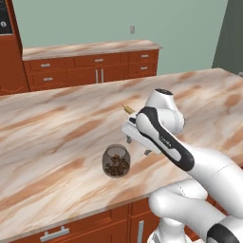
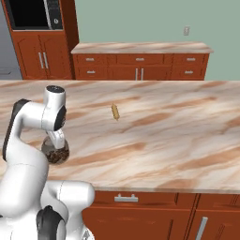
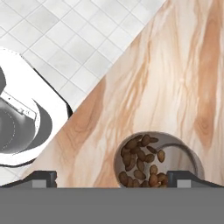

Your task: Pick the jar and jar from the dining table and place them in the open cabinet. Close the cabinet after placing the objects.

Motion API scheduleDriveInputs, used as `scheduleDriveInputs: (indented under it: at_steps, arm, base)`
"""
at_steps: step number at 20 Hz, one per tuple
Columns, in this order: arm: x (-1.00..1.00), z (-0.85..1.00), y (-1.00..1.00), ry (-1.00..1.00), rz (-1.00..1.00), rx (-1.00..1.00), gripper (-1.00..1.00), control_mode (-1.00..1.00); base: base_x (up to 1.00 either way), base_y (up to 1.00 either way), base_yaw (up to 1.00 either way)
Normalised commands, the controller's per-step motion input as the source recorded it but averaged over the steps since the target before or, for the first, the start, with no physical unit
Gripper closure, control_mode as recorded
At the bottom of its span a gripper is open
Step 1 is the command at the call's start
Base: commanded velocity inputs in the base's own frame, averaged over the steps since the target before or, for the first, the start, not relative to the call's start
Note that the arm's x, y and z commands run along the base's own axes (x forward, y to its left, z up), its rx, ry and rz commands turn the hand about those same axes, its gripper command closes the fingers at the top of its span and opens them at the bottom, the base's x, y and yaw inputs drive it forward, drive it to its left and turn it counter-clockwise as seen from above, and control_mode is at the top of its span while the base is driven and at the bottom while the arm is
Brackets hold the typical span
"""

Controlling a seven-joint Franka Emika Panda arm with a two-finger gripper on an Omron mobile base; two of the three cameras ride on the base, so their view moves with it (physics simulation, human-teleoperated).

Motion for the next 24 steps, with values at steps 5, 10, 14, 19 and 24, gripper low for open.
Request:
scheduleDriveInputs:
  at_steps: [5, 10, 14, 19, 24]
  arm:
    - [0.18, -0.09, 0.00, 0.03, 0.00, 0.00, -1.00, -1.00]
    - [0.17, -0.12, 0.00, 0.02, 0.00, 0.00, -1.00, -1.00]
    - [0.27, -0.04, 0.00, 0.06, 0.01, 0.00, -1.00, -1.00]
    - [0.30, -0.12, 0.00, 0.07, 0.01, 0.00, -1.00, -1.00]
    - [0.27, -0.29, 0.12, 0.11, 0.00, 0.00, -1.00, -1.00]
  base:
    - [0.00, 0.00, 0.00]
    - [0.00, 0.00, 0.00]
    - [0.00, 0.00, 0.00]
    - [0.00, 0.00, 0.00]
    - [0.00, 0.00, 0.00]
